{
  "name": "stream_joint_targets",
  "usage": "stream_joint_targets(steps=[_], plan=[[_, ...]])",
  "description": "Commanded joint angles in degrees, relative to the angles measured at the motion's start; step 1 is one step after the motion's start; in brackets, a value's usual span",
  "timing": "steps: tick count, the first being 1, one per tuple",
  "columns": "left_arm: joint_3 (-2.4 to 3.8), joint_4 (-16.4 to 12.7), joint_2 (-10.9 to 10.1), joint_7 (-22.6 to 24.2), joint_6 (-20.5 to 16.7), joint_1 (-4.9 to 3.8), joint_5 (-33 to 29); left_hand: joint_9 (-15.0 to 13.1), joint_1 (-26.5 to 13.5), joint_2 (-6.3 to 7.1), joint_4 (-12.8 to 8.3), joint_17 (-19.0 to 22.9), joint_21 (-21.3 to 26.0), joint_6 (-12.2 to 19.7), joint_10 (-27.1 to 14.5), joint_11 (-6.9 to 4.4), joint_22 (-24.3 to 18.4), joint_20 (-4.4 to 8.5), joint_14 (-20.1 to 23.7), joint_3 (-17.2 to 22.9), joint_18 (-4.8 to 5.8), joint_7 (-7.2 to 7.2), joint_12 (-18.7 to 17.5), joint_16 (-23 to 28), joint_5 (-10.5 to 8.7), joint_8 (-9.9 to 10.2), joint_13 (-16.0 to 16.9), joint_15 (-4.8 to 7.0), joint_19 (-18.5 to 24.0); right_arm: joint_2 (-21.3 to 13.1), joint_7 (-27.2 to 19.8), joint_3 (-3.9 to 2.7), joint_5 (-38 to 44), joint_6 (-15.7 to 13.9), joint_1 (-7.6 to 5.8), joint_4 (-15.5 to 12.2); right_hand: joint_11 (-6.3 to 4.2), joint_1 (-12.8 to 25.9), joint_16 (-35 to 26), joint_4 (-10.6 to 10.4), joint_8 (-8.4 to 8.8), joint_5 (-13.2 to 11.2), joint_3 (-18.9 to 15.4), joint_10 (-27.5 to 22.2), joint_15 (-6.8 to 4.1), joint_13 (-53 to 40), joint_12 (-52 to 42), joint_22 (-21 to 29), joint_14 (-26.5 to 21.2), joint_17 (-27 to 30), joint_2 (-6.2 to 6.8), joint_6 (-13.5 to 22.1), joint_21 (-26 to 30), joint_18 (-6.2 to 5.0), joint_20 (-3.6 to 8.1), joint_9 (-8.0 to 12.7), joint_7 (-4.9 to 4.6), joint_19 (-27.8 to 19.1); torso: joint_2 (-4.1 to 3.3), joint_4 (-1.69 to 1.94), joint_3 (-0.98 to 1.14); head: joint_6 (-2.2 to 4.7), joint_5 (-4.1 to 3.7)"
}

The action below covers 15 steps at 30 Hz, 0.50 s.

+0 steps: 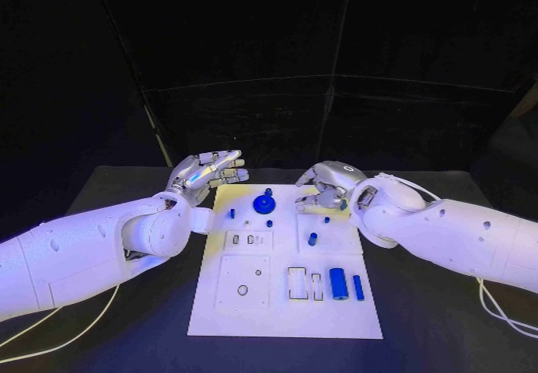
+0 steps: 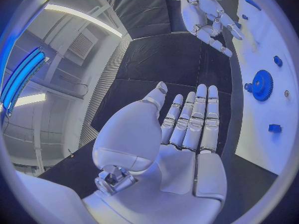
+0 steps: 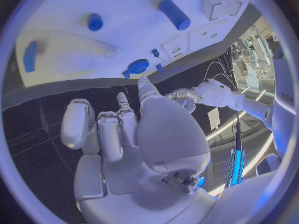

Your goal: Assemble the parts on the task board

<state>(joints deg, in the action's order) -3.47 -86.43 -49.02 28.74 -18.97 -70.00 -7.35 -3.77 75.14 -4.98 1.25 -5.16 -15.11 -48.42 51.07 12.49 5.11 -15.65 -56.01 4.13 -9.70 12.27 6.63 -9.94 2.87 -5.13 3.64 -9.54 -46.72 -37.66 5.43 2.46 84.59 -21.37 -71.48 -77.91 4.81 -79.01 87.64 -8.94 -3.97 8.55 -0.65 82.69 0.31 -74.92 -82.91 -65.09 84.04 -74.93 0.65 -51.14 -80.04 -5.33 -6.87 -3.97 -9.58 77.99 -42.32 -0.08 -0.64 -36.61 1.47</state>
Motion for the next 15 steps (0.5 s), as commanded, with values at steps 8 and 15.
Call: stream_joint_targets(steps=[8, 15], plan=[[0.0, -0.01, 0.11, 0.63, 0.96, -0.02, 0.13, 0.01, -0.04, 0.71, -0.41, 0.04, 0.18, 0.39, -0.25, -0.09, -0.06, -0.15, -0.09, -0.03, -0.68, 3.06, -0.26, 0.23, 0.26, 0.19, -0.01, -0.13, -0.14, -10.5, -7.69, 0.03, -16.46, 2.82, -0.18, -2.81, -0.53, -5.52, -0.38, 4.36, -0.38, 4.25, -0.52, -0.39, -0.23, -6.0, 0.42, 0.57, 4.4, -8.03, 0.98, -1.1, 0.62, 0.41, 0.46, -0.01, 0.47, -0.27, 0.36, -0.74, 0.48, 0.43, -2.42], [-0.01, 0.15, 0.52, 0.66, 1.09, 0.08, 0.13, 0.0, 0.02, 0.74, -0.5, 0.03, 0.18, 0.36, -0.21, -0.12, -0.07, -0.15, -0.17, 0.01, -0.69, 3.03, -0.24, 0.2, 0.26, 0.17, 0.0, -0.11, -0.16, -10.38, -9.17, 0.05, -17.86, 4.6, -0.15, 1.73, -0.84, -6.25, -0.11, 5.26, -0.2, 6.04, -0.73, -0.35, -0.49, -6.01, 0.47, 0.29, 4.59, -8.78, 0.97, -0.89, 0.51, 0.46, 0.68, 0.07, 0.81, -0.05, 0.19, -0.75, 0.54, 0.43, -2.86]])
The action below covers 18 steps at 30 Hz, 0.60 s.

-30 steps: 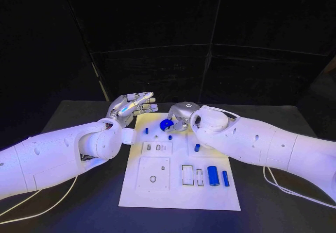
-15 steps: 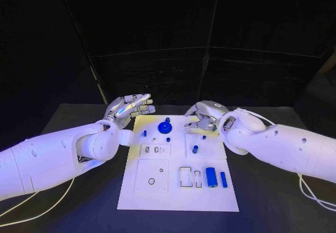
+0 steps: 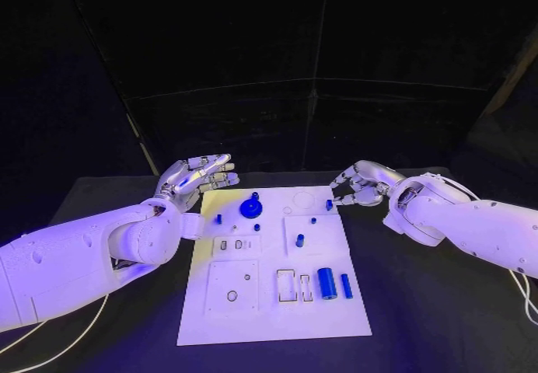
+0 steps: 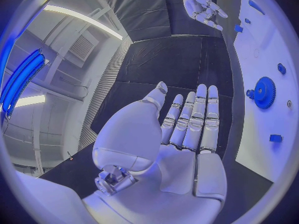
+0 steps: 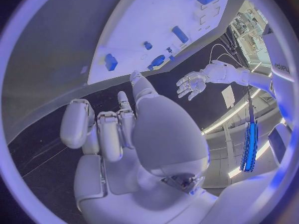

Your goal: Assemble the parts on the task board

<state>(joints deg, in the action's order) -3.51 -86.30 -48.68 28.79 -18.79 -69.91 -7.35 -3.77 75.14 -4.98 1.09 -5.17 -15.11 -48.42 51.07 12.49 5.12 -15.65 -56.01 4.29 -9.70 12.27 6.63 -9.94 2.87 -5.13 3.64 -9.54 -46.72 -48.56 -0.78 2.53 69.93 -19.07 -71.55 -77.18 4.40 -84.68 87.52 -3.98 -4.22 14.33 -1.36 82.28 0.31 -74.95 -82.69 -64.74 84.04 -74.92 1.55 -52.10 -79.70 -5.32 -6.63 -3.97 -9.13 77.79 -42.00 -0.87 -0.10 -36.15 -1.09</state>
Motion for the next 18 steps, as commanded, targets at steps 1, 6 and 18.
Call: stream_joint_targets(steps=[1, 6, 18], plan=[[0.04, 0.06, 0.27, 0.6, 0.95, 0.01, 0.13, 0.0, 0.02, 0.74, -0.34, 0.04, 0.18, 0.36, -0.22, -0.12, -0.08, -0.15, -0.16, -0.15, -0.69, 3.03, -0.24, 0.2, 0.26, 0.17, 0.0, -0.11, -0.16, 0.77, -2.91, -0.01, -3.21, 2.42, -0.07, 1.58, -0.44, -0.57, 0.0, 0.35, 0.08, 0.28, -0.06, 0.0, -0.51, -5.93, 0.31, -0.03, 4.59, -8.79, 0.09, 0.14, 0.18, 0.44, 0.46, 0.07, 0.38, 0.13, -0.12, 0.11, 0.01, -0.09, -0.44], [0.04, 0.25, 0.52, 0.59, 1.01, 0.1, 0.13, 0.0, 0.02, 0.74, -0.34, 0.04, 0.18, 0.36, -0.22, -0.12, -0.08, -0.15, -0.16, -0.15, -0.69, 3.03, -0.24, 0.2, 0.26, 0.17, 0.0, -0.11, -0.16, 1.96, -2.58, -0.01, -2.79, 3.17, -0.01, 3.77, -0.44, -0.44, -0.07, 0.42, 0.2, 0.22, -0.29, -0.19, -0.55, -5.71, 0.5, 0.08, 4.55, -8.63, 0.25, 0.36, 0.23, 0.42, 0.51, 0.11, 0.35, 0.1, -0.06, 0.29, -0.14, -0.26, -0.49], [0.04, 0.46, 0.72, 0.57, 1.04, 0.17, 0.13, 0.0, 0.02, 0.74, -0.34, 0.04, 0.18, 0.36, -0.22, -0.12, -0.08, -0.15, -0.16, -0.15, -0.69, 3.03, -0.24, 0.2, 0.26, 0.17, 0.0, -0.11, -0.16, 3.63, -3.41, 0.0, -2.35, 5.78, 0.23, 6.61, -0.43, -1.34, -0.03, 1.44, -0.25, 0.07, 0.1, -0.18, -0.59, -5.74, 0.56, 0.13, 4.6, -8.8, -0.67, -0.49, 0.28, 0.43, 0.61, -0.07, 0.31, 0.12, -0.04, 0.24, -0.21, -0.16, -0.12]])
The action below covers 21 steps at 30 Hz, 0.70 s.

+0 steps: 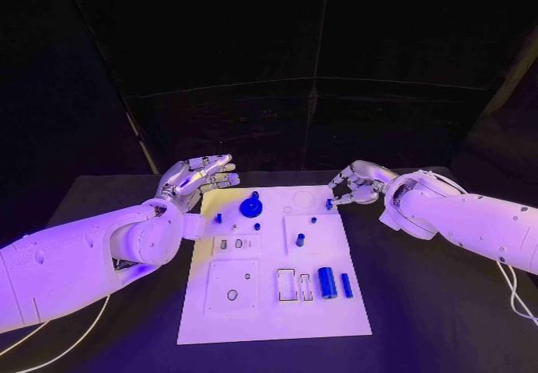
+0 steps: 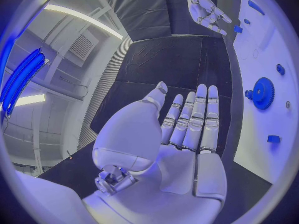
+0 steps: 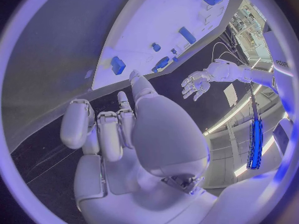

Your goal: Assemble the parts on the task board

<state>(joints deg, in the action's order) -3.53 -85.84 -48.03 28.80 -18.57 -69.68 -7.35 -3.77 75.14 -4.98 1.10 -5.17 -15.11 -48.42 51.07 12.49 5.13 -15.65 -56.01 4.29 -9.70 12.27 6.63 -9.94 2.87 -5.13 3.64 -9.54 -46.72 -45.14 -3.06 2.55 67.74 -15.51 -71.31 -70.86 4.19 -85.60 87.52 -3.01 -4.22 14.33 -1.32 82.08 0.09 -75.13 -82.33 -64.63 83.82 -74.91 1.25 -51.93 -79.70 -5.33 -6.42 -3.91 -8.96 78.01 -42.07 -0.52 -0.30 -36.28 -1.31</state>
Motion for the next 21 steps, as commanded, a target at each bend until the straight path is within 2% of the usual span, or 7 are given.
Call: stream_joint_targets(steps=[1, 8, 11, 21], plan=[[0.05, 0.0, 0.06, 0.57, 0.83, -0.06, 0.13, 0.0, 0.03, 0.74, -0.36, 0.04, 0.18, 0.35, -0.21, -0.12, -0.09, -0.15, -0.18, -0.13, -0.7, 3.02, -0.24, 0.2, 0.26, 0.17, 0.0, -0.11, -0.17, 0.29, -1.11, -0.01, -0.08, 2.48, 0.05, 0.43, -0.23, -0.42, -0.03, 0.54, -0.5, 0.06, 0.12, 0.09, -0.38, -5.63, 0.14, -0.03, 4.82, -8.83, -0.51, -1.2, 0.26, 0.45, 0.41, -0.21, 0.12, -0.06, 0.02, -0.09, -0.03, -0.01, 0.12], [0.05, 0.06, 0.04, 0.56, 0.84, -0.05, 0.13, 0.0, 0.07, 0.76, -0.43, 0.03, 0.17, 0.34, -0.19, -0.13, -0.09, -0.14, -0.22, -0.09, -0.7, 3.01, -0.23, 0.19, 0.26, 0.15, 0.0, -0.1, -0.18, 0.74, -0.79, -0.01, 0.73, 3.68, 0.45, 1.16, -0.2, -0.24, 0.0, 0.74, -0.97, 0.06, 0.18, 0.19, -0.37, -5.74, 0.06, -0.08, 4.84, -8.92, -0.74, -2.37, 0.25, 0.46, 0.41, -0.32, 0.07, -0.01, 0.03, 0.02, -0.03, -0.14, 0.15], [0.05, 0.1, 0.04, 0.55, 0.86, -0.05, 0.13, -0.01, 0.08, 0.76, -0.45, 0.03, 0.17, 0.34, -0.19, -0.13, -0.1, -0.14, -0.22, -0.08, -0.7, 3.01, -0.23, 0.19, 0.26, 0.15, 0.0, -0.1, -0.19, 0.96, -0.64, -0.01, 0.92, 3.81, 0.71, 1.41, -0.2, -0.22, 0.01, 0.75, -1.0, 0.05, 0.18, 0.2, -0.37, -5.75, 0.05, -0.07, 4.84, -8.94, -0.76, -2.46, 0.25, 0.46, 0.41, -0.33, 0.07, -0.01, 0.03, -0.05, 0.0, -0.19, 0.39], [0.05, 0.16, 0.1, 0.57, 0.9, -0.05, 0.13, -0.01, 0.08, 0.76, -0.45, 0.03, 0.17, 0.34, -0.19, -0.13, -0.1, -0.14, -0.22, -0.08, -0.7, 3.01, -0.23, 0.19, 0.26, 0.15, 0.0, -0.1, -0.19, 1.83, -0.28, -0.01, 1.11, 3.75, 1.63, 2.46, -0.14, 0.03, 0.05, 0.7, -1.09, -0.01, 0.22, 0.3, -0.34, -5.85, -0.03, -0.15, 4.87, -9.07, -0.98, -2.81, 0.22, 0.47, 0.41, -0.32, -0.03, 0.04, 0.04, -0.13, 0.0, -0.35, 0.25]])
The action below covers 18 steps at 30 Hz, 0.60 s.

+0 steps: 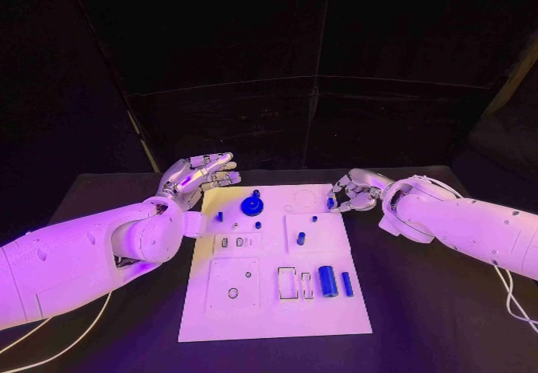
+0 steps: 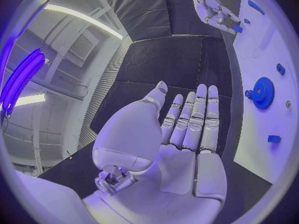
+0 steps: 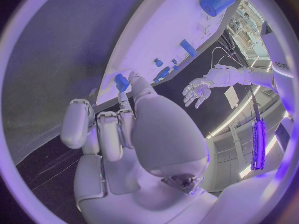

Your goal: Assemble the parts on the task board

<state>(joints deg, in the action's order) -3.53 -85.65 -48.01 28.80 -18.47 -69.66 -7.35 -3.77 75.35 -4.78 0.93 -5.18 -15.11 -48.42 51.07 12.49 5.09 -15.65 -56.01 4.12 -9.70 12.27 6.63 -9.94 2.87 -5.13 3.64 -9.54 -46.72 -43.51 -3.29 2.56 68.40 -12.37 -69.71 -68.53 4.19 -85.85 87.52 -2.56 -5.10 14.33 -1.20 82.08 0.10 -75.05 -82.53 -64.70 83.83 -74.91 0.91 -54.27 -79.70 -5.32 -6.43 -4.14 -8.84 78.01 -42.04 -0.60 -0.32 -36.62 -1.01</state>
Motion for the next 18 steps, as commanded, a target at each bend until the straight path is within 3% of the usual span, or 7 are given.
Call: stream_joint_targets(steps=[1, 10, 18], plan=[[0.05, -0.01, 0.09, 0.57, 0.8, -0.07, 0.13, -0.01, -0.13, 0.55, -0.29, 0.04, 0.17, 0.34, -0.19, -0.13, -0.06, -0.14, -0.22, 0.09, -0.71, 3.01, -0.23, 0.19, 0.26, 0.15, 0.0, -0.1, -0.19, 0.29, -0.01, -0.02, 0.45, 0.53, 0.11, 0.24, -0.13, 0.31, 0.06, 0.24, -0.21, -0.02, 0.1, 0.31, -0.34, -5.94, 0.16, -0.09, 4.87, -9.08, -0.67, -0.49, 0.21, 0.47, 0.41, -0.09, -0.16, 0.05, -0.01, -0.02, 0.03, -0.09, -0.15], [0.05, 0.14, 0.24, 0.55, 0.79, -0.07, 0.13, -0.01, -0.09, 0.57, -0.37, 0.04, 0.18, 0.35, -0.19, -0.14, -0.07, -0.14, -0.24, 0.15, -0.71, 3.01, -0.23, 0.19, 0.26, 0.15, 0.0, -0.09, -0.2, 1.24, 0.34, -0.03, 0.46, -0.17, 0.52, 1.46, 0.03, 0.9, 0.1, -0.11, -0.17, -0.74, 0.82, 0.42, -0.21, -6.07, 0.07, -0.22, 4.91, -9.22, -2.07, -1.08, 0.15, 0.5, 0.3, 0.06, -0.36, 0.16, -0.02, 0.1, 0.02, -0.2, -0.26], [0.05, 0.24, 0.29, 0.53, 0.8, -0.07, 0.13, -0.01, -0.09, 0.57, -0.37, 0.04, 0.18, 0.35, -0.19, -0.14, -0.07, -0.14, -0.24, 0.15, -0.71, 3.01, -0.23, 0.19, 0.26, 0.15, 0.0, -0.09, -0.2, 1.59, 0.5, -0.03, 0.46, -0.38, 0.84, 1.79, 0.1, 1.19, 0.15, -0.23, -0.22, -1.98, 1.6, 0.54, -0.14, -6.22, -0.05, -0.26, 4.94, -9.35, -2.94, -1.77, 0.12, 0.5, 0.23, 0.12, -0.43, 0.2, 0.0, -0.03, 0.05, -0.41, -0.18]])
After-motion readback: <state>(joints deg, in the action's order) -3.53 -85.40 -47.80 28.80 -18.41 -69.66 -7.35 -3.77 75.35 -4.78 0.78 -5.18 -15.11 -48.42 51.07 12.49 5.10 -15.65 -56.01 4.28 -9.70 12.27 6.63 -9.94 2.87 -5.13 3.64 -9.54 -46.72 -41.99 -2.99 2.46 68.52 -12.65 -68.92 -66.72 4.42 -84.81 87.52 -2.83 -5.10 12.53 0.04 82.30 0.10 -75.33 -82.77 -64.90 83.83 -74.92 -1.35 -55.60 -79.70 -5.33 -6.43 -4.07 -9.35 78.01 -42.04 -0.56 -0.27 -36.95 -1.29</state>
